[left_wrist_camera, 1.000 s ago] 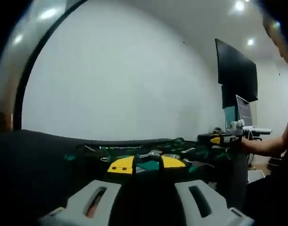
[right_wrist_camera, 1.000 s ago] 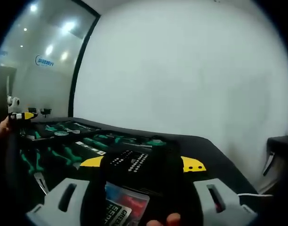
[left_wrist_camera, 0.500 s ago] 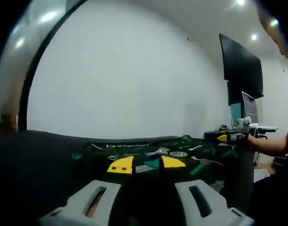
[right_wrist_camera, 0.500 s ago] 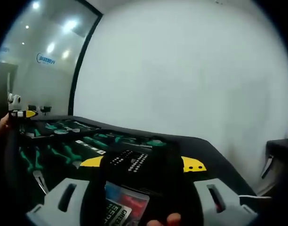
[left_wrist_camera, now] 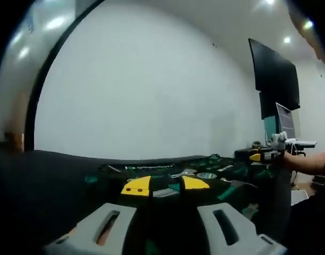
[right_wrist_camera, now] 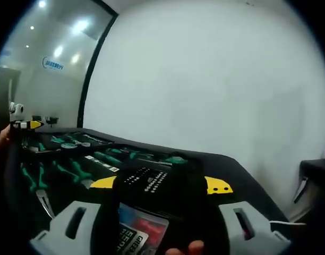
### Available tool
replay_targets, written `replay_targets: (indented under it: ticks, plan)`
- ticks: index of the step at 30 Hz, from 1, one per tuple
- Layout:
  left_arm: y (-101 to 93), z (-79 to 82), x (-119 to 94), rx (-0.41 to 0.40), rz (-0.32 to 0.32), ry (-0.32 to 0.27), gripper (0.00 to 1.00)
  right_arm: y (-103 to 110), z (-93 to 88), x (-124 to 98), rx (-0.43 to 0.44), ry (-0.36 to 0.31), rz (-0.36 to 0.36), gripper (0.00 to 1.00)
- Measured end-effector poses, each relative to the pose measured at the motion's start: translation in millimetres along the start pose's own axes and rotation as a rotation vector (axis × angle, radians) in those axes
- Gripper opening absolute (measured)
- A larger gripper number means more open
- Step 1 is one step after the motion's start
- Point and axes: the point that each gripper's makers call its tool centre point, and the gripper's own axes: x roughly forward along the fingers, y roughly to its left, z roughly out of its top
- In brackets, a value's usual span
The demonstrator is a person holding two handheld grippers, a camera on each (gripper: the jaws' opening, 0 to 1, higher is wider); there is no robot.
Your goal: Pick up the tools and put them into their designated positions in the toolbox.
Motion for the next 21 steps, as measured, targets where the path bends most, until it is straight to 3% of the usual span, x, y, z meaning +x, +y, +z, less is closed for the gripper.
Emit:
replay_targets:
  ticks: [21]
  plan:
    - [-8.0, -0.7, -0.2, 0.019, -0.011, 0.006, 0.21, 0.6, -1.5, -0.1, 0.001, 0.006, 0.003, 0.59]
